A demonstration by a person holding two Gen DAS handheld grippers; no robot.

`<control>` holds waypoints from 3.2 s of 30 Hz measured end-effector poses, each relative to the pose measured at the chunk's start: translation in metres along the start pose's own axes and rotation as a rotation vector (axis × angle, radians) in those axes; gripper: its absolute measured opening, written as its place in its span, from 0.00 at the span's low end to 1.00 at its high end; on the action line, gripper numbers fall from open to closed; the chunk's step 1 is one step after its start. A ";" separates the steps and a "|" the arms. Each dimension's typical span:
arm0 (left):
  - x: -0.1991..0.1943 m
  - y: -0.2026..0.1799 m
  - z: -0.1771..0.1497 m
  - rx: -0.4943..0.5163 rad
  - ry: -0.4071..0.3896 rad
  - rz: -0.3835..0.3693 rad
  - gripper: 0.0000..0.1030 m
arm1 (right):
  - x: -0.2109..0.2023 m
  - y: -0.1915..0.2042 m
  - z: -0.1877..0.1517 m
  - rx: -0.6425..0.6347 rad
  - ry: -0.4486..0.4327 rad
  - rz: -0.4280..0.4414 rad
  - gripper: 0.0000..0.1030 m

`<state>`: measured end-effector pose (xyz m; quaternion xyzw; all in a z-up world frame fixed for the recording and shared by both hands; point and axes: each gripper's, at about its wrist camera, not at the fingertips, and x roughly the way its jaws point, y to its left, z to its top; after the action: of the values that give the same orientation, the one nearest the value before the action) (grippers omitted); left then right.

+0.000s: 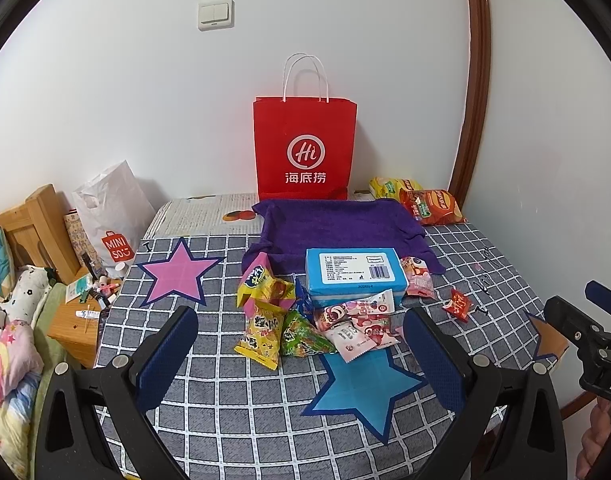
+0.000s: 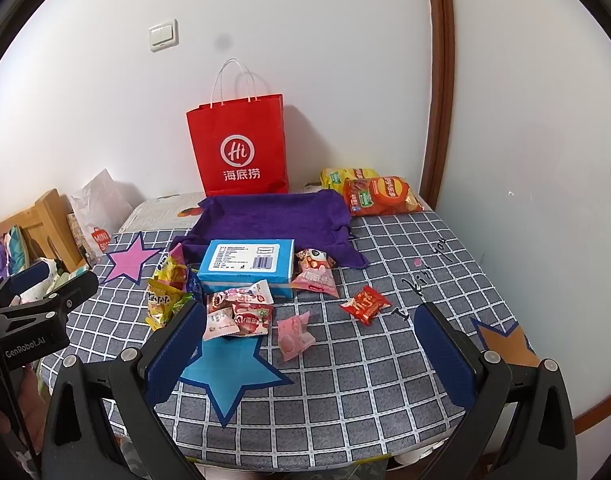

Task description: Organize snacks

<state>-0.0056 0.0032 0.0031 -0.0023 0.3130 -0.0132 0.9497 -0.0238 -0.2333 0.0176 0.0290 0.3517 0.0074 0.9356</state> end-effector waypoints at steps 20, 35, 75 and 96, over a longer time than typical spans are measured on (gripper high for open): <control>0.007 0.006 0.001 -0.005 0.011 -0.003 1.00 | 0.009 0.002 -0.001 -0.006 0.005 0.006 0.99; 0.054 0.019 -0.008 -0.028 0.080 0.004 1.00 | 0.055 -0.014 -0.014 0.007 0.077 -0.023 0.99; 0.175 0.086 -0.037 -0.113 0.252 -0.045 0.96 | 0.242 0.014 -0.071 -0.107 0.337 0.048 0.65; 0.218 0.080 -0.051 -0.095 0.350 -0.069 0.55 | 0.215 0.007 -0.056 -0.083 0.289 0.056 0.50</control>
<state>0.1416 0.0771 -0.1685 -0.0557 0.4733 -0.0309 0.8786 0.1011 -0.2164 -0.1659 -0.0013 0.4812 0.0521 0.8751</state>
